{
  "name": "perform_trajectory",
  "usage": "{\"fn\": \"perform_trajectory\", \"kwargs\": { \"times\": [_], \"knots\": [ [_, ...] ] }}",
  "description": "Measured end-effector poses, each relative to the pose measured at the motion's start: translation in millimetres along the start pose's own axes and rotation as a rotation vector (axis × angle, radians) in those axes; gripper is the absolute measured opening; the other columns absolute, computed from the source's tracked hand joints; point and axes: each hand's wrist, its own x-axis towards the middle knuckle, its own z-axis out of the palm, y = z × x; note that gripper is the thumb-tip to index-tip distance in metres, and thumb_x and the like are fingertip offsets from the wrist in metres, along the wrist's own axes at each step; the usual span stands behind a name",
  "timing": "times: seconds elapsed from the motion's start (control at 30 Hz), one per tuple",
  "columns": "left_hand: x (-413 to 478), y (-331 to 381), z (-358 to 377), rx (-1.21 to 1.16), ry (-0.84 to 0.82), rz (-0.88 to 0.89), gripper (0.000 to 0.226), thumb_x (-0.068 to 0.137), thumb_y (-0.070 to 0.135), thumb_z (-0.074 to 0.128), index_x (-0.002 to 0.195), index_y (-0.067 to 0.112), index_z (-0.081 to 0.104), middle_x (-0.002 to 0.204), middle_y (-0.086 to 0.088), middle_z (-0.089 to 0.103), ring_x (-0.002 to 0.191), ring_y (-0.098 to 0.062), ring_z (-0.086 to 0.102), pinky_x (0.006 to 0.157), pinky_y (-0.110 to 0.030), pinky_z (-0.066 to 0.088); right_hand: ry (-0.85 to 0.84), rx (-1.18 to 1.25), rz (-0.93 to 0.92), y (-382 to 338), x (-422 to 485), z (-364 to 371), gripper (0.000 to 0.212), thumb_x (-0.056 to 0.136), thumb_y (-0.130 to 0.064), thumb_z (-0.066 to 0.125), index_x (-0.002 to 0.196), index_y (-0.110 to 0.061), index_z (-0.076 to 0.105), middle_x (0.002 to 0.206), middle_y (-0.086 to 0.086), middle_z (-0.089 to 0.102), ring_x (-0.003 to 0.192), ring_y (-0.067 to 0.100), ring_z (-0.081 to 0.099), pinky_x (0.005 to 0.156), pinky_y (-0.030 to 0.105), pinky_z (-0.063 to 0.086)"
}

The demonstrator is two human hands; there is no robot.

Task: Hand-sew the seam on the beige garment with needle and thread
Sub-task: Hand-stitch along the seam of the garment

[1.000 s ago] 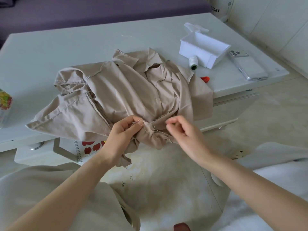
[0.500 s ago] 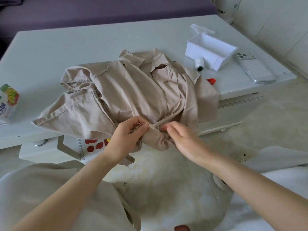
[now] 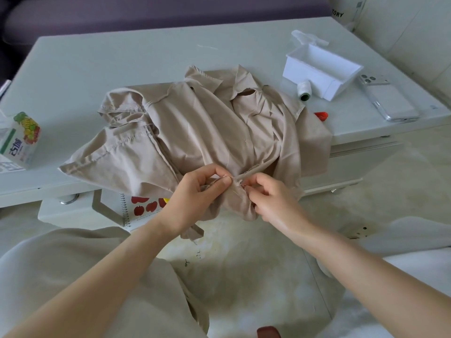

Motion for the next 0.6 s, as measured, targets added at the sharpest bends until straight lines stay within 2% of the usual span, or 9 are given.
{"fn": "perform_trajectory", "kwargs": {
  "times": [0.1, 0.23, 0.4, 0.47, 0.53, 0.6],
  "knots": [
    [0, 1, 1, -0.058, 0.004, -0.017, 0.015, 0.094, 0.019, 0.055, 0.083, 0.015, 0.065, 0.079, -0.042, 0.051, 0.073, -0.028, 0.044, 0.071, -0.041, 0.034, -0.007, 0.055, 0.001, -3, -3, -3, 0.025, 0.096, -0.013, 0.048, 0.075, -0.024, 0.056, 0.045, -0.014, 0.048, 0.038, 0.001, 0.040, 0.045, 0.017, 0.028],
    [0, 3, 3, -0.074, 0.014, -0.029, 0.015, 0.093, 0.017, 0.056, 0.082, 0.014, 0.065, 0.080, -0.042, 0.049, 0.074, -0.027, 0.042, 0.071, -0.040, 0.033, -0.047, 0.031, -0.032, -5, -5, -8, 0.019, 0.094, -0.005, 0.047, 0.082, -0.012, 0.060, 0.043, -0.008, 0.047, 0.039, 0.012, 0.042, 0.045, 0.026, 0.040],
    [2, 0, 3, -0.034, 0.035, -0.015, 0.015, 0.092, 0.019, 0.058, 0.081, 0.018, 0.067, 0.087, -0.037, 0.055, 0.072, -0.026, 0.047, 0.071, -0.040, 0.038, -0.120, 0.040, -0.050, -6, -7, -11, 0.022, 0.093, 0.000, 0.046, 0.082, -0.012, 0.061, 0.043, -0.011, 0.047, 0.043, 0.010, 0.044, 0.047, 0.024, 0.044],
    [2, -2, 3, -0.055, 0.034, -0.027, 0.015, 0.092, 0.021, 0.059, 0.080, 0.017, 0.067, 0.081, -0.037, 0.054, 0.072, -0.026, 0.045, 0.071, -0.041, 0.037, -0.140, 0.067, -0.065, -5, -8, -11, 0.024, 0.094, 0.000, 0.045, 0.081, -0.013, 0.060, 0.044, -0.013, 0.047, 0.044, 0.005, 0.044, 0.047, 0.022, 0.045],
    [3, -4, 2, -0.095, 0.025, -0.047, 0.016, 0.090, 0.026, 0.058, 0.080, 0.016, 0.066, 0.072, -0.027, 0.052, 0.073, -0.027, 0.043, 0.071, -0.041, 0.034, -0.151, 0.098, -0.069, -5, -9, -11, 0.026, 0.095, -0.001, 0.045, 0.079, -0.015, 0.060, 0.048, -0.012, 0.049, 0.045, 0.004, 0.044, 0.048, 0.021, 0.045],
    [4, -5, 2, -0.100, 0.022, -0.060, 0.017, 0.090, 0.027, 0.057, 0.081, 0.016, 0.066, 0.075, -0.019, 0.052, 0.073, -0.028, 0.042, 0.071, -0.042, 0.034, -0.152, 0.113, -0.072, -5, -10, -10, 0.027, 0.096, -0.001, 0.045, 0.078, -0.016, 0.059, 0.055, -0.005, 0.051, 0.047, 0.005, 0.045, 0.050, 0.021, 0.045]
  ]
}}
